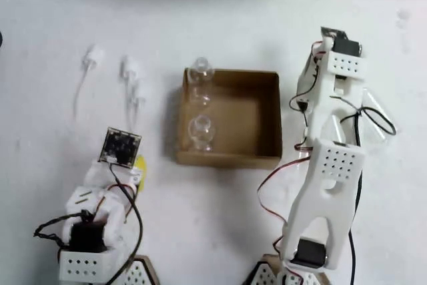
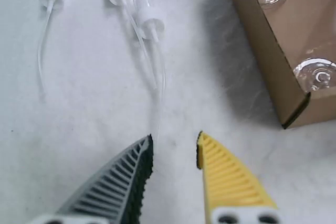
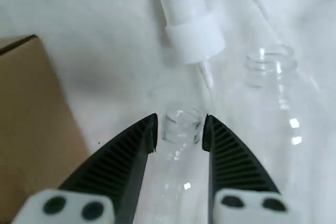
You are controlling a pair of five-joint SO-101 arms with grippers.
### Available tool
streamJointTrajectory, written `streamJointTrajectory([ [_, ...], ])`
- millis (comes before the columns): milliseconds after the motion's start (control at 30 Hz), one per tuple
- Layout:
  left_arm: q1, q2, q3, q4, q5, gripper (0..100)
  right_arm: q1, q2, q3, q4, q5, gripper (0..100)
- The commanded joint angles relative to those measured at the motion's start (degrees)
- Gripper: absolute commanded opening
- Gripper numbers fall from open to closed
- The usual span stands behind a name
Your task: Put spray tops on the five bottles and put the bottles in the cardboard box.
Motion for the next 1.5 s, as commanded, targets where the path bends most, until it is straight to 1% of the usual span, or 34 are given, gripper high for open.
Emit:
streamJointTrajectory([
  [0, 0.84, -0.4, -0.18, 0.26, -0.79, 13, 0.75, -0.4, -2.37, 1.1, -0.62, 7.4],
  [67, 0.84, -0.4, -0.18, 0.26, -0.79, 13, 0.75, -1.01, -2.37, 1.01, -0.44, 1.9],
  [100, 0.84, -0.4, -0.18, 0.18, -0.79, 13, 0.75, -1.54, -2.37, 1.01, -0.26, 1.1],
  [167, 0.84, -0.4, -0.18, 0.09, -0.79, 13, 0.66, -3.03, -2.37, 1.19, -0.09, 2.4],
  [267, 0.84, -0.4, -0.18, 0.0, -0.79, 13, 0.66, -6.81, -2.37, 1.27, 0.0, 1.5],
  [467, 0.92, -0.4, -0.18, 0.0, -0.79, 13, 0.13, -18.33, -2.37, 1.89, 0.09, 1.5],
  [633, 2.07, -0.4, -0.18, 0.09, -0.79, 13, -4.97, -33.54, -0.79, 2.15, 0.09, 1.5],
  [800, 3.03, -0.4, -0.18, 0.35, -0.79, 13, -10.68, -50.33, 7.91, 2.15, 0.0, 1.5],
  [1100, 2.95, -0.4, -0.18, 0.44, -0.79, 13, -16.48, -77.23, 28.13, 1.63, -0.53, 1.5],
  [1200, 2.95, -0.4, -0.18, 0.44, -0.79, 13, -17.27, -83.91, 34.81, -1.45, -0.53, 1.5],
  [1267, 2.95, -0.4, -0.18, 0.44, -0.79, 13, -17.27, -87.69, 40.62, -5.58, -0.53, 1.5],
  [1367, 2.95, -0.4, -0.18, 0.44, -0.79, 13, -17.27, -92.79, 50.9, -14.99, -0.18, 1.5],
  [1467, 2.95, -0.4, -0.18, 0.44, -0.79, 13, -17.27, -97.98, 62.24, -26.68, -0.18, 1.5],
])
